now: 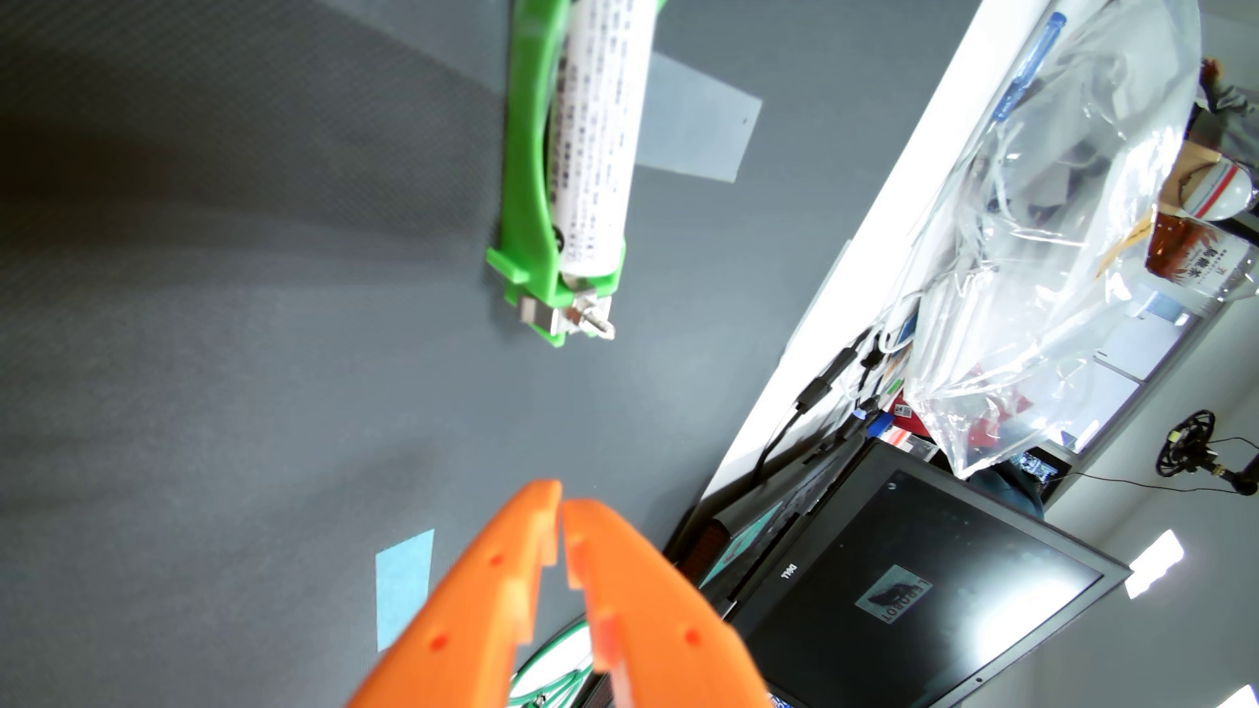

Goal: Insert Battery

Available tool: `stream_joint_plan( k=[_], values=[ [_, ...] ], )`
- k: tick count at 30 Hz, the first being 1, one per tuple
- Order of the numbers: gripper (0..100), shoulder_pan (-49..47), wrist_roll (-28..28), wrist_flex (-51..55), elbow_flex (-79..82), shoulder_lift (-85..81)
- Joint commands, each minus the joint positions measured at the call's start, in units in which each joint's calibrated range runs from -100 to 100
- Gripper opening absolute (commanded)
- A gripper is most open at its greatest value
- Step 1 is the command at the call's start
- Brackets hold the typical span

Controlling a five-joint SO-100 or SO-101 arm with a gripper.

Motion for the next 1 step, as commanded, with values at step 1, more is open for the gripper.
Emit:
stream_joint_plan(
  k=[1],
  values=[
    [2, -0.3, 0.3, 0.2, -0.4, -0.4]
  ],
)
